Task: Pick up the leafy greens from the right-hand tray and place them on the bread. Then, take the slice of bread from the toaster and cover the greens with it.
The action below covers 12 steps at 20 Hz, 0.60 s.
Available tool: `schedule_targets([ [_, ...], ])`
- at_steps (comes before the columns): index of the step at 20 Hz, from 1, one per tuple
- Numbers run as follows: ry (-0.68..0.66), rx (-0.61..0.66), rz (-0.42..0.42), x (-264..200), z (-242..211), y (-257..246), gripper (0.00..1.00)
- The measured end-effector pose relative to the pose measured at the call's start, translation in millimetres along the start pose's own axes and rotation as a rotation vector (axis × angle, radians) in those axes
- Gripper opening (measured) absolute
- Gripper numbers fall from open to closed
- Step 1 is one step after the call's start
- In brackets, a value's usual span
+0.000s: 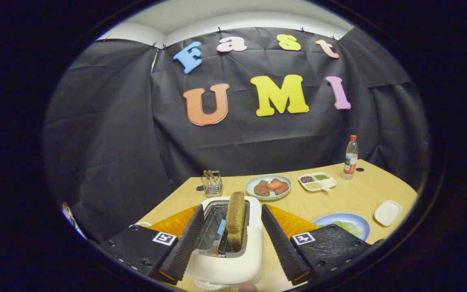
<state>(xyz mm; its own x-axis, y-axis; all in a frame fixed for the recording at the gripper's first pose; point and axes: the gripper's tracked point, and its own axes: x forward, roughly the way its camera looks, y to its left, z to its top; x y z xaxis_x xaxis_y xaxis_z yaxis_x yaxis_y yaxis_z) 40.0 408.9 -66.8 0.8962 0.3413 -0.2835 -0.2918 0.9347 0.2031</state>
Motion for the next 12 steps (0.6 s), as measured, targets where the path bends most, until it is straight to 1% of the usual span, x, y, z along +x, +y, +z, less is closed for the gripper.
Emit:
schedule_targets([
  [2,0.014,-0.005,-0.029,7,-6,-1,0.77],
  [9,0.055,0.019,-0.054,27,-15,-7,0.38],
  [11,0.054,0.026,-0.047,27,-14,-6,0.14],
  [12,0.049,0.016,-0.039,27,-13,-5,0.14],
])
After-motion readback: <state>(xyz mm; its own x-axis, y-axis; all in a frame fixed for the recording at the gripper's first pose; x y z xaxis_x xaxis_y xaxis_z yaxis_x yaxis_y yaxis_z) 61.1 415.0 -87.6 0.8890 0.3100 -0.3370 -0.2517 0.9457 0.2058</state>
